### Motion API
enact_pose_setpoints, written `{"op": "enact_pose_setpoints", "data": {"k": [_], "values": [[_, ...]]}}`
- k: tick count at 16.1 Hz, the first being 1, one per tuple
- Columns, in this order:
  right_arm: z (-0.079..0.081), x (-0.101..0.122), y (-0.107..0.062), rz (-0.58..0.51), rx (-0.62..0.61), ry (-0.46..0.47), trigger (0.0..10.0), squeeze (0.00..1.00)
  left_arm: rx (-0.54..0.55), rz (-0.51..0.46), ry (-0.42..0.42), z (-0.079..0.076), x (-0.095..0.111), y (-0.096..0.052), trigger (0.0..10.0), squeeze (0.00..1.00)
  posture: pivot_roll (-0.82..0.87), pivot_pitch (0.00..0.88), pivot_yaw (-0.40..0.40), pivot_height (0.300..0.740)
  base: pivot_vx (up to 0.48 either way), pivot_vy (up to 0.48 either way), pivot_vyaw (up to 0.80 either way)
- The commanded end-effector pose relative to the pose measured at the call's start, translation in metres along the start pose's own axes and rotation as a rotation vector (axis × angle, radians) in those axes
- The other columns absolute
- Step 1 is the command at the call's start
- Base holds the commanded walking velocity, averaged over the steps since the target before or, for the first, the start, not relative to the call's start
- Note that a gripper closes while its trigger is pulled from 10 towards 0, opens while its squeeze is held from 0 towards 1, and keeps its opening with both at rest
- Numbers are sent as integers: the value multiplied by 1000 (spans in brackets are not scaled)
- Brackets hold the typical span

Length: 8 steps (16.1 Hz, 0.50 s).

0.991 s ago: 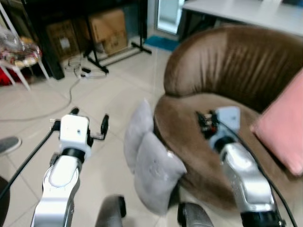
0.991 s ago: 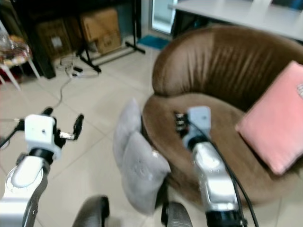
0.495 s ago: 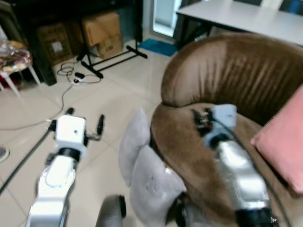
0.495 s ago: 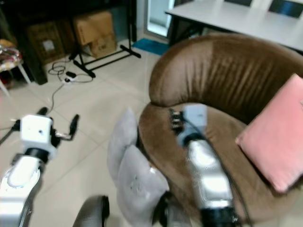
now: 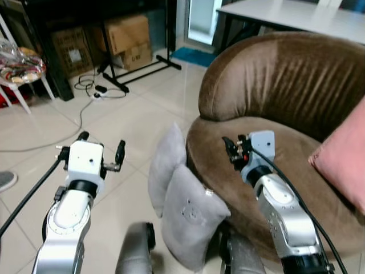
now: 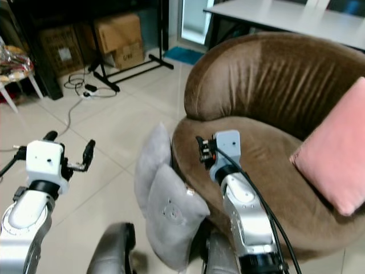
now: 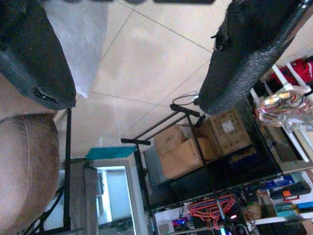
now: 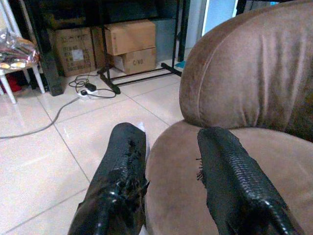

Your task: Move the pillow to the sofa from floor

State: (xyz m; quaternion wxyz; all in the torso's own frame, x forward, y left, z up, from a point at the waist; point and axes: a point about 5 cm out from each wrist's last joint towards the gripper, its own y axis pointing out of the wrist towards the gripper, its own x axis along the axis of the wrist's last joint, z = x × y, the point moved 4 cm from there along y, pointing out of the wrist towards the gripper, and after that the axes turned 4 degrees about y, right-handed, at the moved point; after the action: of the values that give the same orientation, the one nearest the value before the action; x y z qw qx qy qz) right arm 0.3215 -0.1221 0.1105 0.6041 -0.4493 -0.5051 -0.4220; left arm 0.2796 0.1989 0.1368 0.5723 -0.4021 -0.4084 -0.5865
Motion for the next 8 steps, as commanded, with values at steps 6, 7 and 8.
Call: {"op": "enact_pose_setpoints", "data": {"k": [6,7,8], "values": [[1,-7,0,31,12,-2,10000,0,24,8,-15,3,-1,-3,10000,0,28,0,-30,506,0,0,0],[3,-7,0,34,23,-54,10000,0,14,3,-17,2,-1,-3,10000,0,27,0,-29,506,0,0,0],[4,-8,-1,38,27,-78,10000,0,10,1,-15,1,0,-3,10000,0,26,0,-28,506,0,0,0]]}}
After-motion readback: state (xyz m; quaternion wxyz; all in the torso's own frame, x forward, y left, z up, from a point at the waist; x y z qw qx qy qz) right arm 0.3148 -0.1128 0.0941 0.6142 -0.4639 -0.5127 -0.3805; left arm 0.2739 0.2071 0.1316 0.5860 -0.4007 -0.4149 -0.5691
